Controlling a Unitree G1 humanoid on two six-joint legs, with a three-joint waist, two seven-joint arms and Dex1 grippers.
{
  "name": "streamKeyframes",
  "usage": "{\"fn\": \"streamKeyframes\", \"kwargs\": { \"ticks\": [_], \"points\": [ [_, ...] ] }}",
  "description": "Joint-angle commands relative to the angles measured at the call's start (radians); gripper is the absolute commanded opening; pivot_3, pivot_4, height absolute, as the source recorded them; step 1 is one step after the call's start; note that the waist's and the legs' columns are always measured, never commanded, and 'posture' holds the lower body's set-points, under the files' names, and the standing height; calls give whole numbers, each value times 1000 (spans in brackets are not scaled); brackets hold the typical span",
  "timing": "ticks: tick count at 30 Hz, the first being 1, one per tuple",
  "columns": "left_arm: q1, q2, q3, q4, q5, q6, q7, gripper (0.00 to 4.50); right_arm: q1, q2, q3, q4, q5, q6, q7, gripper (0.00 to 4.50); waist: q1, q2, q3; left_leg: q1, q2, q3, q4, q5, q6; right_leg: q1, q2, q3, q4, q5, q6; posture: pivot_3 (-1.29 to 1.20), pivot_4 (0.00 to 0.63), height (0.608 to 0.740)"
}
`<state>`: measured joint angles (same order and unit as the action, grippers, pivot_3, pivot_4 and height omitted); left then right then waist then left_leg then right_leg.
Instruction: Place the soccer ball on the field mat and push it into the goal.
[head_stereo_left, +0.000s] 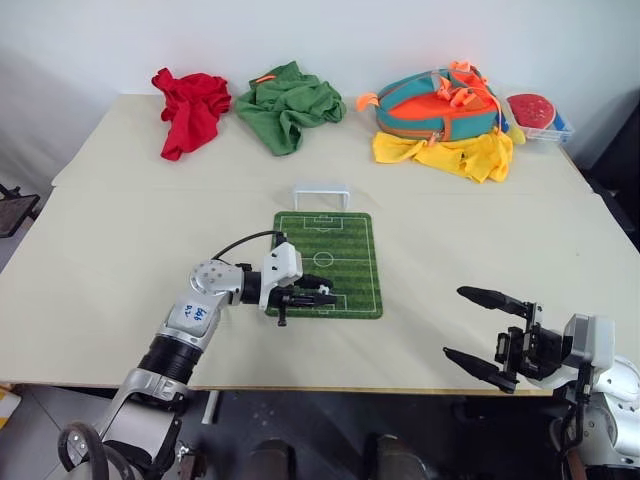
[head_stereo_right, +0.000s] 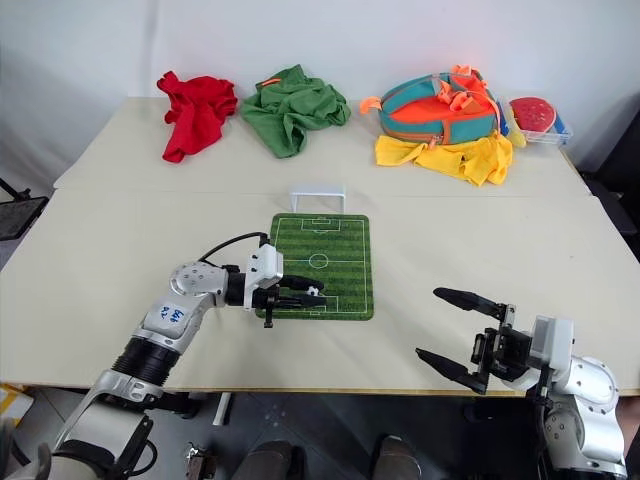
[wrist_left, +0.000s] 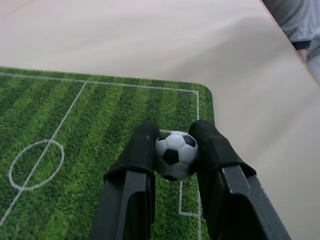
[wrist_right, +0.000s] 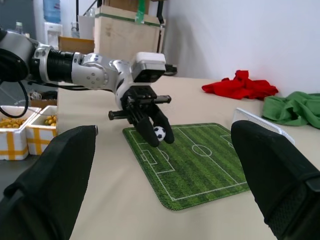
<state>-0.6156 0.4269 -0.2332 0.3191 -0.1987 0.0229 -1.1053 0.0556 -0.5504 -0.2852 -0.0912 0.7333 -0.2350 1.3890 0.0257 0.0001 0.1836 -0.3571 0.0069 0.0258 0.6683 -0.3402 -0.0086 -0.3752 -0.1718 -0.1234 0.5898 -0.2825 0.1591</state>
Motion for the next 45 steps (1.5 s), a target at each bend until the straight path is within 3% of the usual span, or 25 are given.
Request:
{"fn": "streamKeyframes", "kwargs": {
  "ticks": [1,15,25,31,36,42,45],
  "points": [
    [-5,-24,0,43,37,-67,22,864,23,-1,-26,-69,1,3,-39,4500,1,0,0,0,0,0,0,0,0,0,0,0,0,0,0,0,150,740],
    [3,-55,-1,98,58,-91,6,864,59,2,-7,-152,-5,33,-124,4500,1,0,0,0,0,0,0,0,0,0,0,0,0,0,0,0,150,740],
    [5,-60,3,90,69,-129,7,3950,55,0,5,-169,-1,65,-140,4500,1,0,0,0,0,0,1,0,0,0,0,0,1,0,0,0,150,740],
    [20,-63,34,40,32,-142,-1,3950,57,3,13,-179,1,86,-139,4500,1,0,0,0,0,0,1,0,0,0,0,0,1,0,0,0,150,740],
    [46,-63,116,-61,-104,-108,-49,3950,57,3,16,-177,1,93,-136,4500,0,0,0,0,0,0,1,0,0,0,0,0,1,0,0,0,150,740],
    [150,94,236,-232,-243,-41,-150,3950,42,-13,-4,-160,6,96,-120,4500,-11,0,0,1,3,1,1,-1,-1,0,2,1,1,0,-1,0,150,740],
    [243,188,246,-303,-260,8,-199,3357,24,-32,-28,-128,9,91,-95,4500,-9,0,0,1,4,1,1,-1,-1,0,3,2,1,0,-1,0,150,740]
  ]
}}
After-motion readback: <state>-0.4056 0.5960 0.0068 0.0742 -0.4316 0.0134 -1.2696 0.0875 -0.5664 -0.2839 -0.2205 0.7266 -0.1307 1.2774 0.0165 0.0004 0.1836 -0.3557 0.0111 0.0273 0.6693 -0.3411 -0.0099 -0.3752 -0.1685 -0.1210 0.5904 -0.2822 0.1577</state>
